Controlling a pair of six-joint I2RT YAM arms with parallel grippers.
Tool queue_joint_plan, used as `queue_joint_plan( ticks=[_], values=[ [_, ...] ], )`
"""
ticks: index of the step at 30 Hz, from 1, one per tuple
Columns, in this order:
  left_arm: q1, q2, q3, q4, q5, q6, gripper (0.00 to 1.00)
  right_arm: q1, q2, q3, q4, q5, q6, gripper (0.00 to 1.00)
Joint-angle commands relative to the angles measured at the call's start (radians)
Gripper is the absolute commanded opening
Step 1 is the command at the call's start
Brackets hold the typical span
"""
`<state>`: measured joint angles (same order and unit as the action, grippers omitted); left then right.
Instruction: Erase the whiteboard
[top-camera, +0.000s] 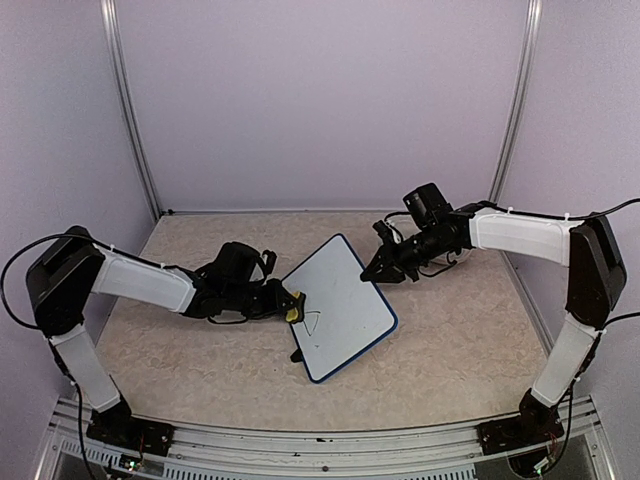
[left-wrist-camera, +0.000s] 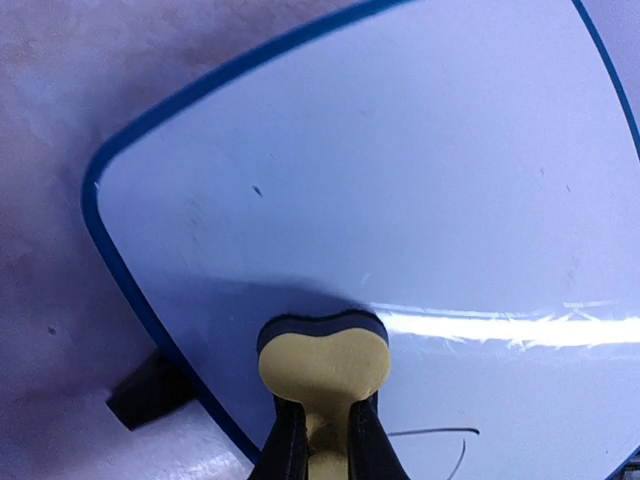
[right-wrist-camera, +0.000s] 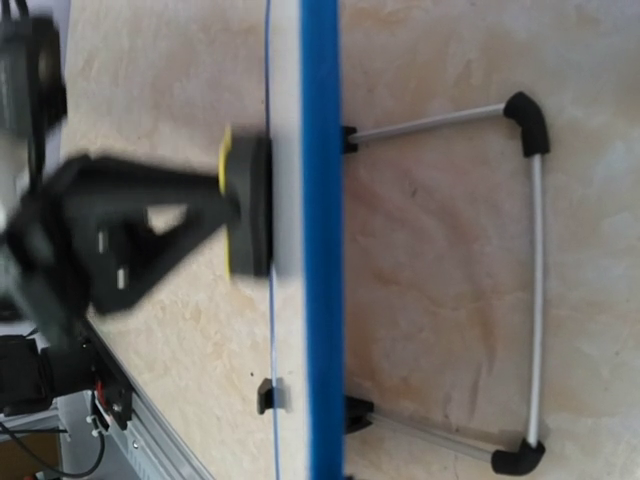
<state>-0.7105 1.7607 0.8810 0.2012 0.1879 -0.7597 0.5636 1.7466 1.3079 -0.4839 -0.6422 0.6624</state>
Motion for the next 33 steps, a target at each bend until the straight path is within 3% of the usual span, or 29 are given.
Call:
queue_joint_plan(
  ticks=[1,9,18,24,33],
  values=[
    [-0.084,-0.022,-0.08,-0.002,0.093,-0.025,0.0,0.013,0.006,-0.025,-0.006,0.003,-0.019,0.0],
    [-0.201,-0.05,-0.149,0.038,0.07,0.073,0.0,0.013,0.004,-0.037,-0.015,-0.001,-0.023,0.0],
    [-0.309,-0.012,0.007,-0.065,-0.021,0.162,0.0,0.013,0.003,-0.047,-0.02,-0.006,-0.024,0.0],
    [-0.286,0.025,0.144,-0.24,-0.144,0.193,0.0,0.013,0.012,-0.037,-0.026,-0.011,-0.027,0.0],
    [-0.096,0.051,0.013,-0.209,-0.117,0.141,0.0,0.013,0.013,-0.036,-0.035,-0.01,-0.04,0.0]
  ],
)
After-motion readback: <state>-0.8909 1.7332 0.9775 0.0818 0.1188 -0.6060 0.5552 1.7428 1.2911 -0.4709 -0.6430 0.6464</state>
